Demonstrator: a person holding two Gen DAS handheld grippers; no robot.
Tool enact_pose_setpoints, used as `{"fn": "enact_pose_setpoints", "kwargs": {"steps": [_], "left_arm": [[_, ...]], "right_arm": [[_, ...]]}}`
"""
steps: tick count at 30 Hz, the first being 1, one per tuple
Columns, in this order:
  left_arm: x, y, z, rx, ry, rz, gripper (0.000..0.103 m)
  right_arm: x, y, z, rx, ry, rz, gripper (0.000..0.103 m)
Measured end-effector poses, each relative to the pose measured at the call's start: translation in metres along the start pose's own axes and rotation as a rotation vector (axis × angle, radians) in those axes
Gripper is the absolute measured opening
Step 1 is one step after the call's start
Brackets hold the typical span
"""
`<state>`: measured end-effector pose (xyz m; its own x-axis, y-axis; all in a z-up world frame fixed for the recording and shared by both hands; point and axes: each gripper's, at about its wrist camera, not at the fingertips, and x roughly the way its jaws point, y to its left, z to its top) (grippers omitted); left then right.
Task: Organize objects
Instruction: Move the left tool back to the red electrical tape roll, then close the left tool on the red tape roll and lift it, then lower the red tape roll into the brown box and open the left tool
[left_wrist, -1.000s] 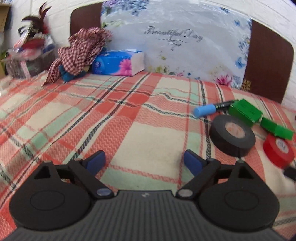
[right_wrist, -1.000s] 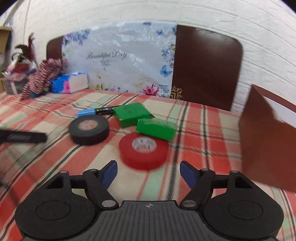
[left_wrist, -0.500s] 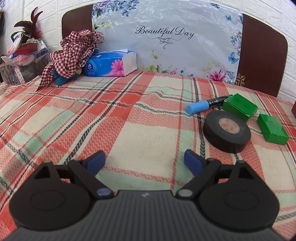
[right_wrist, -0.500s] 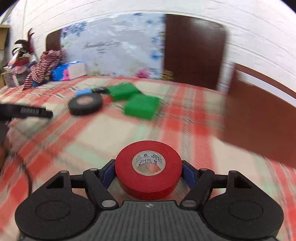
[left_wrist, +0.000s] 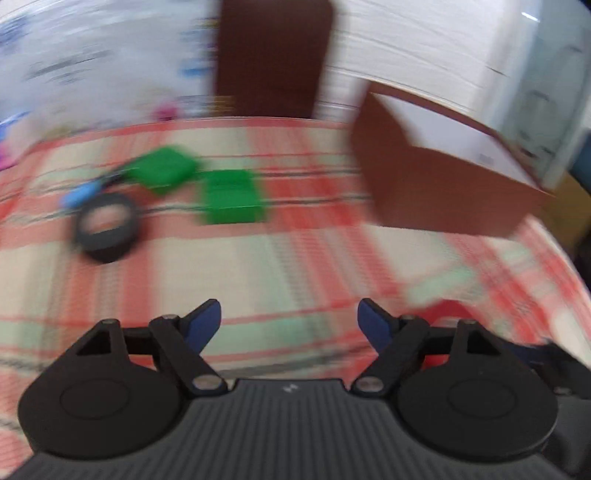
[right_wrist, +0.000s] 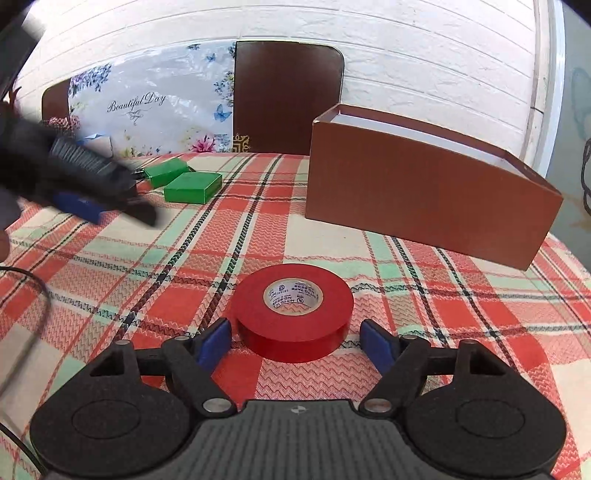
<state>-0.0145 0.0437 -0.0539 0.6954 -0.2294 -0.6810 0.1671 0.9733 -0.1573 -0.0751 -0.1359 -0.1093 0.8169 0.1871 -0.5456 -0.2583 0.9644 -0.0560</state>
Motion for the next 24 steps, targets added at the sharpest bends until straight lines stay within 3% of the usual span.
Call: {"fn": "enact_pose_setpoints", "kwargs": {"steps": [2,4,6,7,9,11,12,17,21,24], "left_arm": [[0.007,-0.038,0.005,0.09,0.021,-0.041,0.078],[0.021,-0.062,0.006,0.135,0.077,-0.078,0.066],[0.041,-0.075,0.0,0.16,0.163,-0.073,0.052],[0.051,-0.078,-0.006,0.166,0.197,-0.065,0.051],[0.051,-0.08,-0.012,0.18,0.165,-0.045,0.046],[0.045,-0.082,-0.01,0.169,0.177,-0.081,0.029],[0.041,-0.084,-0.007,0.156,0.179,-0.075,0.029],[0.018,-0.099,0.022,0.167,0.067,-0.106,0.029],[0.009,-0.121,0.063,0.218,-0.05,-0.126,0.029],[0.016,-0.137,0.097,0.242,-0.1,-0.149,0.029]], "right_arm": [[-0.001,-0.003,0.0,0.014,-0.001,0.008,0.074],[0.0,-0.003,0.0,0.01,-0.004,0.011,0.075],[0.0,-0.004,0.0,0.014,-0.005,0.018,0.076],[0.001,-0.005,0.0,0.018,-0.005,0.024,0.076],[0.001,-0.006,0.0,0.017,-0.01,0.041,0.069],[0.0,-0.005,-0.001,0.007,-0.023,0.052,0.068],[-0.002,-0.005,0.0,0.01,-0.032,0.049,0.068],[-0.02,-0.014,0.009,0.043,-0.203,-0.003,0.068],[-0.02,-0.032,0.038,0.042,-0.336,-0.074,0.068],[-0.007,-0.054,0.064,0.057,-0.387,-0.128,0.068]]}}
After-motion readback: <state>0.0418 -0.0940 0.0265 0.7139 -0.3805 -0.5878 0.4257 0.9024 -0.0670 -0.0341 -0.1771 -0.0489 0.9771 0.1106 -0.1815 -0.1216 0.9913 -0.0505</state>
